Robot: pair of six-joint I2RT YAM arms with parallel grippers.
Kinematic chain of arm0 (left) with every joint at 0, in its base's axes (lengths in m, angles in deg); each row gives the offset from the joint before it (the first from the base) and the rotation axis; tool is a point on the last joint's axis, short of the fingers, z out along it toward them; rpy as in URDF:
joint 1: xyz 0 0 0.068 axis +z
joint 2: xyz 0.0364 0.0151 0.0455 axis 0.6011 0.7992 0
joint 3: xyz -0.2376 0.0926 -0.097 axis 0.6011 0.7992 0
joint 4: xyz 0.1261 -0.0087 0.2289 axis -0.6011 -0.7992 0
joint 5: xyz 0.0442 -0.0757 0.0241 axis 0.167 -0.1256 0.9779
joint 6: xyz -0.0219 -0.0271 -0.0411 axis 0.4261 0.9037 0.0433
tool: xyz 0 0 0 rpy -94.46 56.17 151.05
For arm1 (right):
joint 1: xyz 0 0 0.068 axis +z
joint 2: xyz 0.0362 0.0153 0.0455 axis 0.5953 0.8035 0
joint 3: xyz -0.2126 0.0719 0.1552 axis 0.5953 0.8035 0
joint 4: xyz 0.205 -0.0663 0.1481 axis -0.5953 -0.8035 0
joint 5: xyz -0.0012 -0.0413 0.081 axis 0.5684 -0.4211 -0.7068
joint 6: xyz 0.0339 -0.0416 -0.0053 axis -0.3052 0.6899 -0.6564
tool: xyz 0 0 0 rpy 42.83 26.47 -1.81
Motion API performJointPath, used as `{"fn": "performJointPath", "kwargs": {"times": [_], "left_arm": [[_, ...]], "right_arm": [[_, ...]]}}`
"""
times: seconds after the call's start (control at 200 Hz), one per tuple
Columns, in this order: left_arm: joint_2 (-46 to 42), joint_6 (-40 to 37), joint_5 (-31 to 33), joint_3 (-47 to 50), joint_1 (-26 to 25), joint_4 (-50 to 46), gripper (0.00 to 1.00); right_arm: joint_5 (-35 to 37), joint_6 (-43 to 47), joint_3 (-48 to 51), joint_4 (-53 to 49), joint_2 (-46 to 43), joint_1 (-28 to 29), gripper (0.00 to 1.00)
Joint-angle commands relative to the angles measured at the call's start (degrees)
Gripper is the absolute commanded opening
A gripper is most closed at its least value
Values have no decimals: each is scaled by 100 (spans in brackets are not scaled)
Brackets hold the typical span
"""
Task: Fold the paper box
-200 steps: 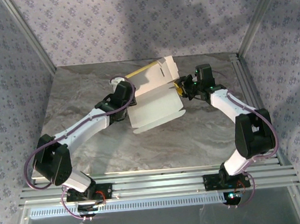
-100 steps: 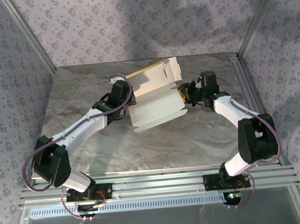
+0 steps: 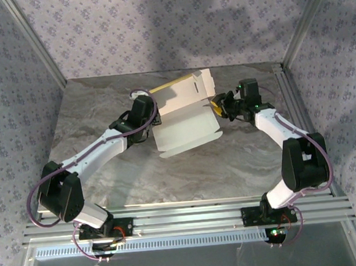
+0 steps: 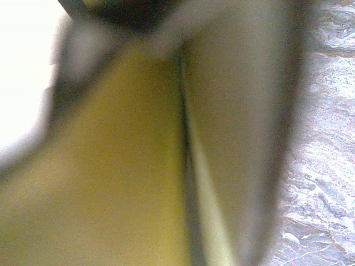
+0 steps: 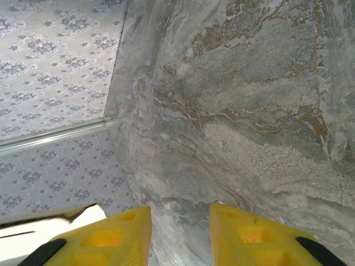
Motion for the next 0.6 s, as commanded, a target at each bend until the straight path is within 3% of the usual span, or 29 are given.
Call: {"fn": "performJointPath", "kwargs": {"times": [0.0,0.595], "left_arm": [[-59,-71,-46,-142,-50,69,0],[332,-322,348,-652,-354,-258,0]], "right_arm": [[-146,161,-266,-63,28,49,33],[-285,272,-420,-146,-87,361,22]]}}
